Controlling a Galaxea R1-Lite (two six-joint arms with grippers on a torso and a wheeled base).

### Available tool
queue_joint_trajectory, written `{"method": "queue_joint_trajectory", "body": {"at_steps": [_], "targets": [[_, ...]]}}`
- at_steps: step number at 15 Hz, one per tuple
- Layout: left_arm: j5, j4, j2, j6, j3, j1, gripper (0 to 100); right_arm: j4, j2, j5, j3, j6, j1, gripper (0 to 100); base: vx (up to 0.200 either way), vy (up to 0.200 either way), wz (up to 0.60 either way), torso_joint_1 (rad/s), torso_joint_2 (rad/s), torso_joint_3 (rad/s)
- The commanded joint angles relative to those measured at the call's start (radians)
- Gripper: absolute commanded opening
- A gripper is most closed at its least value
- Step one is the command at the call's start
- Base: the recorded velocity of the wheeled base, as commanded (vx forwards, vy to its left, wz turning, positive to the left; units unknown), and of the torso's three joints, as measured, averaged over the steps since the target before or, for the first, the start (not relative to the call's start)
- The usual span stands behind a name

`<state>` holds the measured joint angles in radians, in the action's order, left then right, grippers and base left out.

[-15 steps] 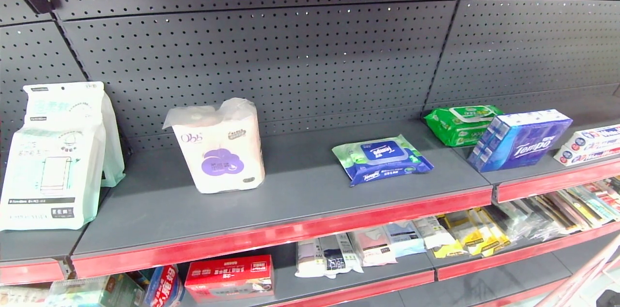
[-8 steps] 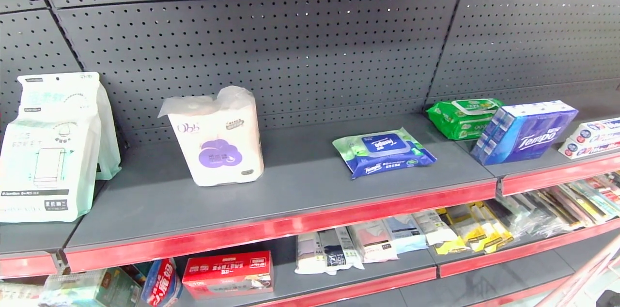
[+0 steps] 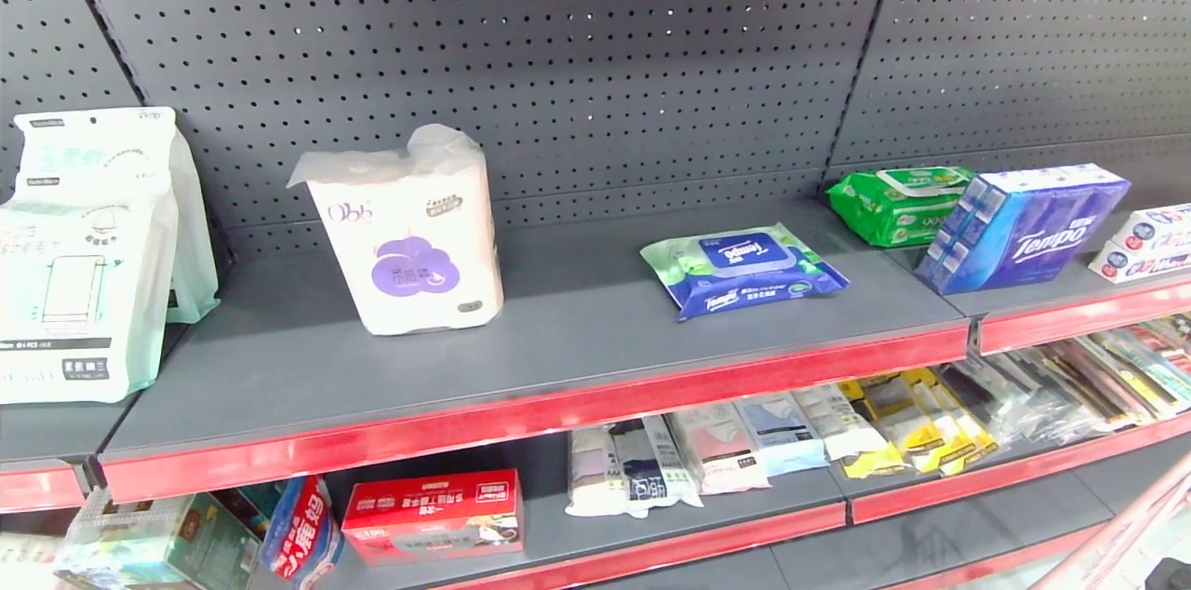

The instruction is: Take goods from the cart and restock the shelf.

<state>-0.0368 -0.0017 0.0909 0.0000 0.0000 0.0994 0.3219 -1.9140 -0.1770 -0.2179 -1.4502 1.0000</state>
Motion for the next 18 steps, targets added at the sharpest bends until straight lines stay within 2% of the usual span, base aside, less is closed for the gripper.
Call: {"method": "queue_joint_trajectory", "body": {"at_steps": [1, 6, 15, 18], "targets": [[0.0, -0.001, 0.001, 0.0, 0.0, 0.0, 100, 0.0, 0.003, 0.001, 0.002, -0.001, 0.0, 100, 0.0, 0.0, 0.0, -0.159, 0.36, 0.188], [0.0, 0.0, 0.001, 0.0, 0.0, 0.0, 100, 0.0, 0.003, 0.001, 0.002, -0.001, 0.0, 100, 0.0, 0.0, 0.0, -0.153, 0.36, 0.191], [0.0, -0.001, 0.001, 0.0, 0.0, 0.0, 100, 0.0, -0.049, -0.001, -0.046, 0.004, 0.0, 100, 0.0, 0.0, 0.0, -0.009, 0.02, 0.012], [0.0, 0.0, 0.001, 0.0, 0.0, 0.0, 100, 0.0, -0.128, -0.002, -0.12, 0.002, 0.0, 100, 0.0, 0.0, 0.0, 0.0, 0.0, 0.0]]}}
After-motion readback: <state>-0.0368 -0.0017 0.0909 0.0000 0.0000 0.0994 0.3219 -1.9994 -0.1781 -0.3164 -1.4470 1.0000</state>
